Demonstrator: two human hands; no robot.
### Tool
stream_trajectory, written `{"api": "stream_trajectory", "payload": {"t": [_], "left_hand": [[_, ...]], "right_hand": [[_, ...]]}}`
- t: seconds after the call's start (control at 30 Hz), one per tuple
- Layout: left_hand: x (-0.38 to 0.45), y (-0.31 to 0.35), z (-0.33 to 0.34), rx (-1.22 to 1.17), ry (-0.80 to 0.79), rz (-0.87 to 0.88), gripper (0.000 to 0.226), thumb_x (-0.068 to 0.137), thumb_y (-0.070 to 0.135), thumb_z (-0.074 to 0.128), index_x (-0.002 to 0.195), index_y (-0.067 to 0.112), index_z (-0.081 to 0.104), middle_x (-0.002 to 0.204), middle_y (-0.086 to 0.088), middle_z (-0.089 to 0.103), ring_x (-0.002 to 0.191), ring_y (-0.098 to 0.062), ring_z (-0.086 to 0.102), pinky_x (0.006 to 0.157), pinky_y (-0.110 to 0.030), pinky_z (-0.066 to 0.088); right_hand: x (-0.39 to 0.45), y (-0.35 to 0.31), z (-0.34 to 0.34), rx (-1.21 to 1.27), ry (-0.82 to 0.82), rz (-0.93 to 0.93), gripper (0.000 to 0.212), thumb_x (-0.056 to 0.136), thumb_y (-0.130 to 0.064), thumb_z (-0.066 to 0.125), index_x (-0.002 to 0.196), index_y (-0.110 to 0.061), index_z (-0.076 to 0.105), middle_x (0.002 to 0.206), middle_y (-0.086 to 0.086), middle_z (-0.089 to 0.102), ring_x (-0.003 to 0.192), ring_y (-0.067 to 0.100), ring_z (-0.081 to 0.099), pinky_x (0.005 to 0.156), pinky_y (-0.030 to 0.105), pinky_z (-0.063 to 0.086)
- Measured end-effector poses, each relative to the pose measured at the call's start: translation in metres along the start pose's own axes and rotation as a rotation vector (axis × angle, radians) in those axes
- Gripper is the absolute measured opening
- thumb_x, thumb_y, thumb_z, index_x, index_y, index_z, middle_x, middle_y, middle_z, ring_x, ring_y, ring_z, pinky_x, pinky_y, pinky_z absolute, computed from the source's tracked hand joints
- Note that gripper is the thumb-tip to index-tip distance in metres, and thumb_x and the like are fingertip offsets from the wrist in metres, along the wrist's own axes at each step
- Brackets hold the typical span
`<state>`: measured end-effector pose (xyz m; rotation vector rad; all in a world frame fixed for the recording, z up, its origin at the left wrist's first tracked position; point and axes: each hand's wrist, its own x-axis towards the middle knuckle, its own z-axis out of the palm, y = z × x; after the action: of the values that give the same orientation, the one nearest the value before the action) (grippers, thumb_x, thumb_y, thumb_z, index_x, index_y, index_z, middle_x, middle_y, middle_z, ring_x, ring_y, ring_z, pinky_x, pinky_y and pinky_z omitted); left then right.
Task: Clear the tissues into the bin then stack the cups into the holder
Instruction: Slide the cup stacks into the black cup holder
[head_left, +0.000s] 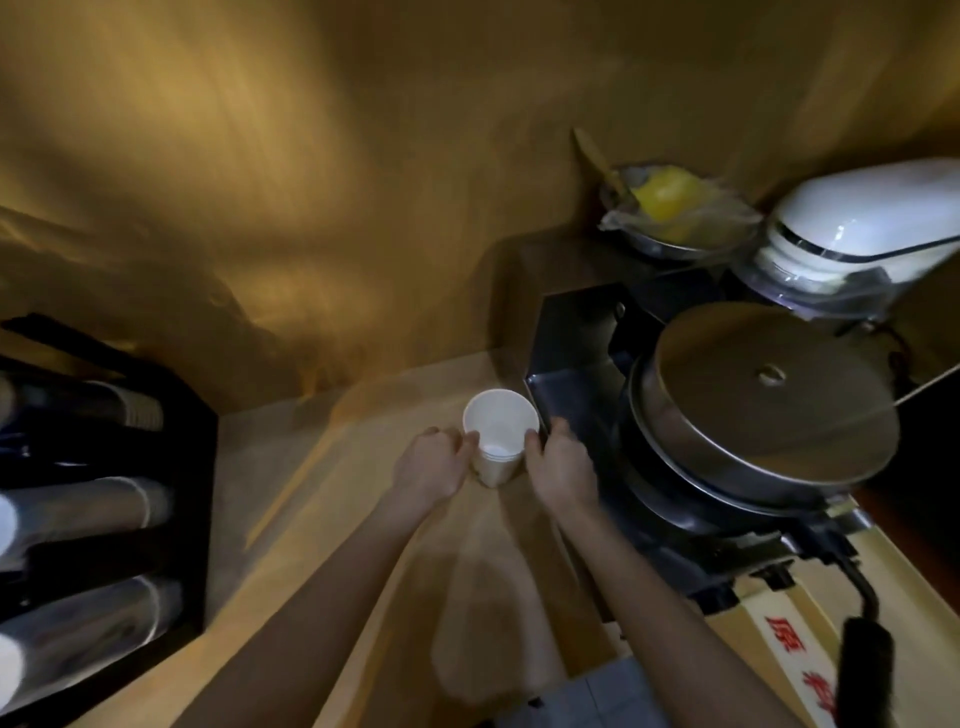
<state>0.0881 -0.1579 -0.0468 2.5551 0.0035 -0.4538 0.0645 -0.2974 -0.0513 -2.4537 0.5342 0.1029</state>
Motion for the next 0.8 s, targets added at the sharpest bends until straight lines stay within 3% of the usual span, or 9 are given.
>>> {"api": "stream_trajectory", "payload": {"t": [0.23,0.33,0.4,0.47,0.53,0.57,0.63,0.7,0.8], "left_hand": [[-0.004,-0.007,-0.002,-0.281,-0.013,-0.042,0.047,0.095,0.036,0.034,0.090,0.002,0.066,0.100,-0.022,0.068,0.092,-0.035,0.060,0.078,-0.034,0.044],[-0.014,-0.012,-0.011,-0.623,0.009,-0.240,0.065,0.093,0.052,0.024,0.083,0.003,0.066,0.085,-0.018,0.067,0.070,-0.025,0.059,0.063,-0.028,0.041],[-0.020,-0.022,-0.022,-0.831,-0.055,-0.371,0.078,0.087,0.064,0.019,0.079,0.002,0.066,0.079,-0.016,0.067,0.069,-0.024,0.060,0.064,-0.028,0.042],[-0.026,-0.036,-0.036,-1.064,-0.220,-0.445,0.087,0.078,0.075,0.020,0.081,0.001,0.065,0.079,-0.016,0.068,0.073,-0.027,0.065,0.067,-0.032,0.047],[-0.034,-0.050,-0.047,-1.198,-0.380,-0.437,0.092,0.069,0.080,0.028,0.093,-0.001,0.064,0.082,-0.016,0.071,0.073,-0.028,0.069,0.066,-0.030,0.052],[-0.039,-0.057,-0.051,-1.231,-0.412,-0.422,0.091,0.067,0.080,0.033,0.100,0.000,0.063,0.085,-0.016,0.071,0.072,-0.027,0.071,0.063,-0.028,0.055],[-0.049,-0.068,-0.058,-1.265,-0.393,-0.395,0.082,0.068,0.074,0.043,0.108,0.005,0.060,0.089,-0.015,0.072,0.072,-0.025,0.073,0.057,-0.025,0.058],[-0.063,-0.080,-0.062,-1.290,-0.312,-0.360,0.070,0.068,0.068,0.050,0.109,0.012,0.059,0.090,-0.013,0.073,0.073,-0.024,0.073,0.057,-0.025,0.059],[-0.085,-0.099,-0.069,-1.272,-0.128,-0.256,0.056,0.067,0.052,0.067,0.107,0.014,0.060,0.094,-0.009,0.071,0.075,-0.017,0.073,0.062,-0.023,0.060]], "right_hand": [[0.003,-0.006,0.001,0.360,-0.066,0.005,0.026,0.091,-0.015,0.044,0.110,-0.003,0.055,0.109,0.023,0.065,0.099,0.035,0.061,0.086,0.043,0.051],[-0.001,-0.017,-0.001,0.396,-0.070,-0.091,0.028,0.091,-0.018,0.044,0.116,-0.009,0.053,0.108,0.018,0.066,0.095,0.033,0.063,0.086,0.047,0.053],[-0.010,-0.025,-0.001,0.412,-0.084,-0.170,0.028,0.093,-0.019,0.043,0.119,-0.013,0.050,0.105,0.013,0.066,0.092,0.031,0.064,0.084,0.046,0.053],[-0.024,-0.031,0.001,0.462,-0.117,-0.255,0.028,0.094,-0.017,0.043,0.121,-0.013,0.047,0.100,0.006,0.064,0.090,0.026,0.062,0.080,0.039,0.051],[-0.038,-0.037,0.004,0.495,-0.153,-0.348,0.029,0.094,-0.016,0.045,0.123,-0.014,0.045,0.096,-0.002,0.061,0.085,0.015,0.060,0.074,0.021,0.048],[-0.045,-0.039,0.007,0.491,-0.171,-0.389,0.030,0.094,-0.017,0.045,0.124,-0.015,0.045,0.094,-0.005,0.060,0.081,0.007,0.059,0.069,0.010,0.044],[-0.056,-0.043,0.014,0.489,-0.217,-0.429,0.030,0.094,-0.019,0.045,0.124,-0.019,0.045,0.088,-0.013,0.059,0.077,-0.004,0.058,0.064,0.004,0.041],[-0.064,-0.048,0.019,0.519,-0.277,-0.424,0.029,0.094,-0.020,0.046,0.122,-0.027,0.046,0.089,-0.019,0.060,0.081,-0.007,0.059,0.070,0.009,0.045],[-0.076,-0.059,0.026,0.562,-0.329,-0.401,0.027,0.090,-0.026,0.045,0.115,-0.032,0.051,0.097,-0.013,0.064,0.095,0.010,0.062,0.088,0.038,0.051]]}}
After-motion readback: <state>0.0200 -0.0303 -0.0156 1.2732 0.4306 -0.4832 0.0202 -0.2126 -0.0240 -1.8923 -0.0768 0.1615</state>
